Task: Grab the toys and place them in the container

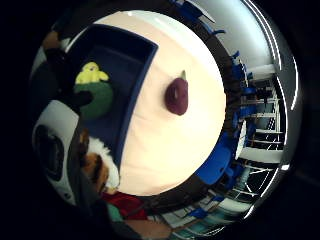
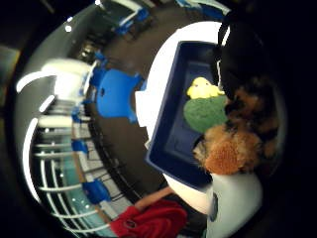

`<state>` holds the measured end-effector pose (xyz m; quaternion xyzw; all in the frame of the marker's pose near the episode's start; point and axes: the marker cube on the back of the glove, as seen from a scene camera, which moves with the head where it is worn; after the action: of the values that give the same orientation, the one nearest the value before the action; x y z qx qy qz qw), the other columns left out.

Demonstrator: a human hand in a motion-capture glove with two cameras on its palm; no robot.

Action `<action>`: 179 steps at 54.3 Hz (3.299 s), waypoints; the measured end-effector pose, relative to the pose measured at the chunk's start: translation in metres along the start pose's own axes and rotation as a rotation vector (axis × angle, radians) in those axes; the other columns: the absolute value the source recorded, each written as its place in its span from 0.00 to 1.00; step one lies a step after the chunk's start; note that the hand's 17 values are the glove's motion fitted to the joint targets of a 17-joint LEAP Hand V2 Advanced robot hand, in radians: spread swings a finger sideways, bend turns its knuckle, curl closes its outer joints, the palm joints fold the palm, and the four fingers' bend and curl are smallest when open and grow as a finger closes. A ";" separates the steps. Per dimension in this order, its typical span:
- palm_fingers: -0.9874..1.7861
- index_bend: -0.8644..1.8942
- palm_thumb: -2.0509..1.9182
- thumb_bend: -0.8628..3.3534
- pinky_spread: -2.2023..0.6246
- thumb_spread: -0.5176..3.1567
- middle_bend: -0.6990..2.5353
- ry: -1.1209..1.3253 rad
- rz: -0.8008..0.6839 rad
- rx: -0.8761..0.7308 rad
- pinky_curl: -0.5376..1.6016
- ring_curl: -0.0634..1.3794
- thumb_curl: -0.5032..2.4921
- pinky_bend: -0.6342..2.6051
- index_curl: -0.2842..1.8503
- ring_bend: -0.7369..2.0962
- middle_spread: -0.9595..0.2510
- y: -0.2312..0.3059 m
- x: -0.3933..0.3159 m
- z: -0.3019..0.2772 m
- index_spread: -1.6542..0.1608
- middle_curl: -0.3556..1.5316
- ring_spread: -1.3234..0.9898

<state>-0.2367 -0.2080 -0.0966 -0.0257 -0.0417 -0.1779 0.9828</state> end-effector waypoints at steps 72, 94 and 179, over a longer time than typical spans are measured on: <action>0.34 0.35 0.54 0.21 0.78 0.46 0.24 0.119 0.378 -0.229 0.43 0.28 0.27 0.62 0.23 0.44 0.75 -0.038 0.260 0.161 0.70 0.27 0.61; 0.64 0.49 0.67 0.26 0.64 0.45 0.32 0.033 0.316 -0.016 0.40 0.34 0.35 0.55 0.32 0.58 0.60 -0.013 0.242 0.110 0.70 0.27 0.40; 0.27 0.36 0.51 0.19 0.81 0.46 0.25 0.063 0.102 -0.146 0.44 0.25 0.30 0.63 0.26 0.35 0.76 0.065 0.080 0.012 0.71 0.28 0.62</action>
<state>-0.1405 -0.1743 -0.0800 -0.0939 0.0037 -0.1307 0.9870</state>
